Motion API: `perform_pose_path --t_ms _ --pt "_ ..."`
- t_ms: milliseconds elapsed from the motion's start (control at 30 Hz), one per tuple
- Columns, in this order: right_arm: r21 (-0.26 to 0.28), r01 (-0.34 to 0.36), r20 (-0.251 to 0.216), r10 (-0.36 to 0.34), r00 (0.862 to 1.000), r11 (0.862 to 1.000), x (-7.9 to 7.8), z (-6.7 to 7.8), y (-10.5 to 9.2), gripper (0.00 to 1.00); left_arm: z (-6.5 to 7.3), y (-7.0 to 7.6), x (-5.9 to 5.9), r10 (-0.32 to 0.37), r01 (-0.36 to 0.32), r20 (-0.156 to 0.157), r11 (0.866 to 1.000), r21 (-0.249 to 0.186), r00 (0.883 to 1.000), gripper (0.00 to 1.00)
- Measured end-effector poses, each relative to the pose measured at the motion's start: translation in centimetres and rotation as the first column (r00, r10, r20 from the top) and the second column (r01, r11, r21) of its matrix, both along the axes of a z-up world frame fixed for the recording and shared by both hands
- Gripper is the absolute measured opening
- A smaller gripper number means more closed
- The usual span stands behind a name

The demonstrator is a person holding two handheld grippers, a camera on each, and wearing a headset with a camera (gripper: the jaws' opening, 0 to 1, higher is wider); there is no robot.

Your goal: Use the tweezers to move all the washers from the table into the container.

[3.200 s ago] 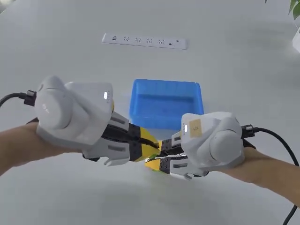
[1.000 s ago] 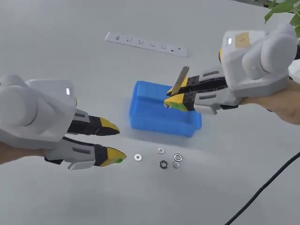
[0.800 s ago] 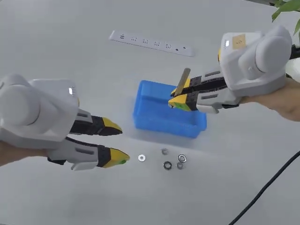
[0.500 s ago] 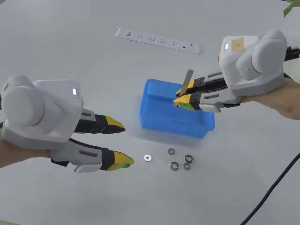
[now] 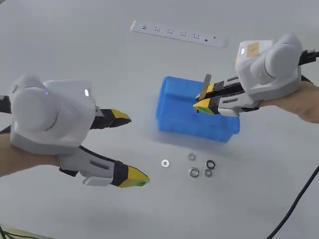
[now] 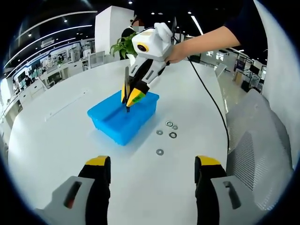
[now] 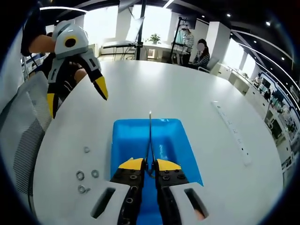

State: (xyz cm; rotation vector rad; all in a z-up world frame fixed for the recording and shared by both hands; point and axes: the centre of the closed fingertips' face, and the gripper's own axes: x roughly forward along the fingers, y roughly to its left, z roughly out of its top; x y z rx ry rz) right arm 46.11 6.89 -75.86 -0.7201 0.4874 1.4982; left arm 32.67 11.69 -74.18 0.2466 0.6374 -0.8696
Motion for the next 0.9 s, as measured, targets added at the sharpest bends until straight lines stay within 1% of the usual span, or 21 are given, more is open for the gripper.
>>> perform_pose_path --t_ms 67,133,267,333,367,500,633,833,900 --pt "-0.006 0.0 -0.002 0.0 1.0 1.0 0.0 -0.6 -0.1 0.1 0.0 0.1 0.0 0.007 -0.007 -0.002 1.0 -0.003 1.0 0.78" --pt "-0.005 0.003 -0.008 -0.003 1.0 1.0 0.0 -0.8 -0.1 0.1 0.0 0.1 0.0 0.012 -0.012 -0.006 1.0 -0.004 1.0 0.79" --pt "-0.01 0.004 -0.006 -0.004 1.0 1.0 0.2 -1.5 -0.1 0.1 -0.5 0.4 -0.1 0.015 -0.014 -0.019 1.0 0.019 1.0 0.81" --pt "-0.013 0.009 0.001 -0.009 1.0 1.0 0.3 -1.7 -0.2 0.1 -0.7 0.5 -0.2 0.017 -0.016 -0.028 1.0 0.023 0.999 0.82" --pt "-0.012 0.009 -0.004 -0.009 1.0 1.0 0.5 -1.8 -0.2 0.1 -0.8 0.5 -0.2 0.018 -0.017 -0.029 1.0 0.027 0.999 0.82" --pt "-0.003 0.017 -0.001 -0.017 1.0 1.0 0.6 -1.7 -0.1 0.1 -0.7 0.5 -0.2 0.021 -0.02 -0.03 0.999 0.029 0.999 0.84" --pt "0.004 0.028 -0.001 -0.028 1.0 1.0 0.9 -1.7 0.0 0.1 -0.3 0.7 -0.2 0.023 -0.023 -0.022 0.999 0.037 0.999 0.84" --pt "0.012 0.041 0.003 -0.041 0.999 0.999 1.1 -1.6 -0.1 0.11 -0.4 1.0 -0.5 0.025 -0.023 -0.03 0.999 0.045 0.999 0.84" --pt "0.024 0.054 -0.007 -0.054 0.999 0.998 1.3 -1.4 -0.2 0.11 -0.3 1.0 -0.5 0.024 -0.023 -0.029 0.999 0.042 0.999 0.84"
